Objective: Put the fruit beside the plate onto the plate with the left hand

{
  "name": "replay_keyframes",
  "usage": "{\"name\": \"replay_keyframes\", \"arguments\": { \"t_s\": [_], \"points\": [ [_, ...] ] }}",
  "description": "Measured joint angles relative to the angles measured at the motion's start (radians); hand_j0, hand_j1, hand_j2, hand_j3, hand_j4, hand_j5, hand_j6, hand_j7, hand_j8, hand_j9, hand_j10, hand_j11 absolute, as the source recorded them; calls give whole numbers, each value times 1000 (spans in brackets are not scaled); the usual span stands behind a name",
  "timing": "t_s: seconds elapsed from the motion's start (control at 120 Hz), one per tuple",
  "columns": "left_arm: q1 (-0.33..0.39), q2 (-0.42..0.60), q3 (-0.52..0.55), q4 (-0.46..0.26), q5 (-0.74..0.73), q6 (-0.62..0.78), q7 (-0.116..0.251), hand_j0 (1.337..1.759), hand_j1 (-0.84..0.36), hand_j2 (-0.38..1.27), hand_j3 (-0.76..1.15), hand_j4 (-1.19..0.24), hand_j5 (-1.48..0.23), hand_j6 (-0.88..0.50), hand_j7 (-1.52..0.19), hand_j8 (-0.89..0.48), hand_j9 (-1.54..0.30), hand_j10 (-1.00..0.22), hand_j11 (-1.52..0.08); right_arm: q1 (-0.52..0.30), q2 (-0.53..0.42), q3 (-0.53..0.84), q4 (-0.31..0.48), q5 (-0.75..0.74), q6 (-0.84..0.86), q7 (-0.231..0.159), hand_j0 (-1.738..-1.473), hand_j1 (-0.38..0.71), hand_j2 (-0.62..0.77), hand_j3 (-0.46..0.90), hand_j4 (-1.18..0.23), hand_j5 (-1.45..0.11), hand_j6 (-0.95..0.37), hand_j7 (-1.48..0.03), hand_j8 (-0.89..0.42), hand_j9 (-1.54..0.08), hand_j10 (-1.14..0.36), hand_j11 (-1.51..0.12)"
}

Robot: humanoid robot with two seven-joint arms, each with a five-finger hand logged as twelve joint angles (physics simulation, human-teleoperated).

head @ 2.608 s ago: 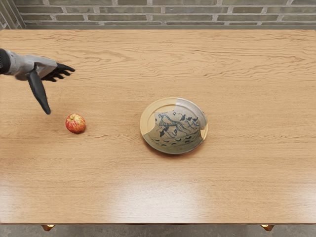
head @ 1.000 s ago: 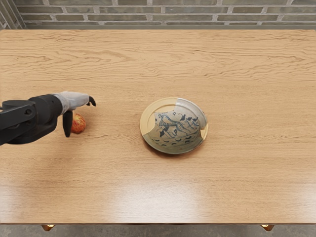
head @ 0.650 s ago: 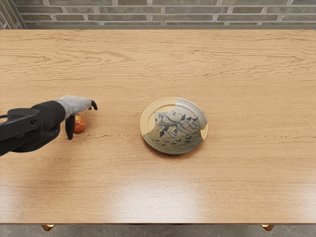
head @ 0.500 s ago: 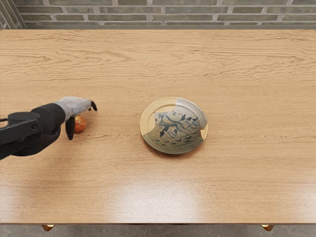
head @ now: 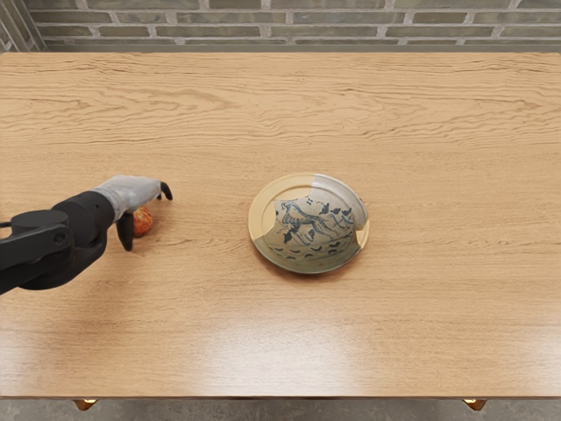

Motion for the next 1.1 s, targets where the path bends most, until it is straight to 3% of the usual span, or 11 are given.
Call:
{"name": "replay_keyframes", "arguments": {
  "t_s": [0.575,1.1],
  "points": [
    [0,63,-5,-68,0,7,0,1658,-37,69,0,-329,-423,-331,-422,-330,-422,-329,-422,10,0,0,0,0,0,0,-1658,-333,-3,0,-13,-17,-13,-17,-13,-17,-13,-17],
    [11,62,0,-72,0,8,0,1658,-139,87,0,-414,-533,-414,-533,-414,-533,-413,-532,17,0,0,0,0,0,0,-1658,-333,-3,0,-13,-17,-13,-17,-13,-17,-13,-17]
  ]
}}
